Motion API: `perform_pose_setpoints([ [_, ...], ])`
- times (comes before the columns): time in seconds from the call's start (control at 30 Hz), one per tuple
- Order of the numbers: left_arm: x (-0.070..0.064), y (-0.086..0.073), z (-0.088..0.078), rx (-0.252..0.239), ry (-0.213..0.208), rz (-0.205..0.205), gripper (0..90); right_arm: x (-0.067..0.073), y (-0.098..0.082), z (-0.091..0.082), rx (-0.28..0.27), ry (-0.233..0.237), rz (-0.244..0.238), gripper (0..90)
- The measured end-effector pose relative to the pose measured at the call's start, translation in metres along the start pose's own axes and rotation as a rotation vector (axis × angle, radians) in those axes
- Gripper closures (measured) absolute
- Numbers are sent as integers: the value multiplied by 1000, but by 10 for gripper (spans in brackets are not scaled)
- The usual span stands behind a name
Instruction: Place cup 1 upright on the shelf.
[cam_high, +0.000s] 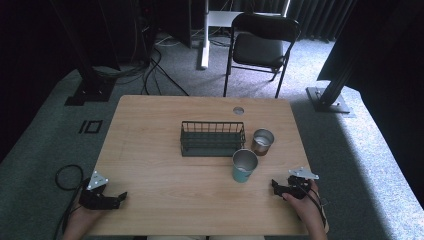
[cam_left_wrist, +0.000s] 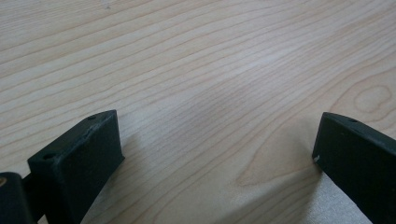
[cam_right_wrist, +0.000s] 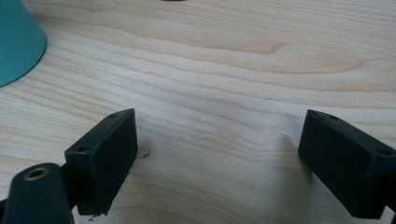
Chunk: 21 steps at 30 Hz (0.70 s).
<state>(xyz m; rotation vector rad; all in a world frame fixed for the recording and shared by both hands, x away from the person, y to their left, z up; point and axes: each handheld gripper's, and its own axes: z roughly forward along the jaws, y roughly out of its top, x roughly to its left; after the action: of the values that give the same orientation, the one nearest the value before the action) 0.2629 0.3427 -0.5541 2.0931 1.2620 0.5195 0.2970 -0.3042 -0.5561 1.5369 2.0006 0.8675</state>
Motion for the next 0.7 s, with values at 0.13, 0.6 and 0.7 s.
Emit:
perform_pose_setpoints([
  [0.13, 0, 0, 0, -1, 1, -2, 23, 0, 0, 0, 0, 0, 0, 114],
  [0.6, 0, -1, -1, -1, -1, 1, 26, 0, 0, 0, 0, 0, 0, 114],
  [0.7, -1, -1, -2, 1, 6, -4, 27, 0, 0, 0, 0, 0, 0, 114],
])
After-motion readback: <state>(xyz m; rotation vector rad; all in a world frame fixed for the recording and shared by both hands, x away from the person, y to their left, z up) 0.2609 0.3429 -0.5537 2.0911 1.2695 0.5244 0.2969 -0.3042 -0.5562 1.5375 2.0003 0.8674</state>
